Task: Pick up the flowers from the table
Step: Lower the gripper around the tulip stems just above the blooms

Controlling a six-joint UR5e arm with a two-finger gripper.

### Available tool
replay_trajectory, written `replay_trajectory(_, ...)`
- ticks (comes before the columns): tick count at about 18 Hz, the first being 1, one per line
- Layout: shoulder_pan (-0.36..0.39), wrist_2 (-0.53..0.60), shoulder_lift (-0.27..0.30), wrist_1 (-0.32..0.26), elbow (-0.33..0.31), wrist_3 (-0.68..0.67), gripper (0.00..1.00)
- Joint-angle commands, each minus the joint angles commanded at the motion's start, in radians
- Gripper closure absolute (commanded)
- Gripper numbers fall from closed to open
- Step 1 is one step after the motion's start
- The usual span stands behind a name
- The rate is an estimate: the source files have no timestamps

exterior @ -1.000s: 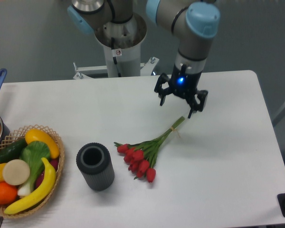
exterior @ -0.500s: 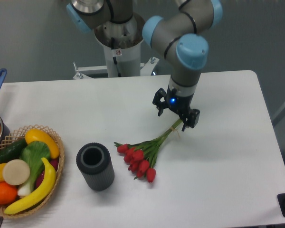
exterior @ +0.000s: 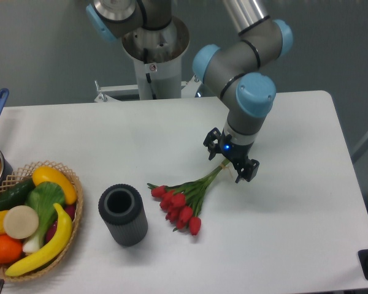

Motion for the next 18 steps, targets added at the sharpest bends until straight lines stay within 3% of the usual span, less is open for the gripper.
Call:
replay_trajectory(16,-0.025,0.006,-0.049,0.014,-0.019,-0.002,0.00)
replay_trajectory(18,-0.025,0.008,-0.049,0.014,-0.017,0.003,0.10)
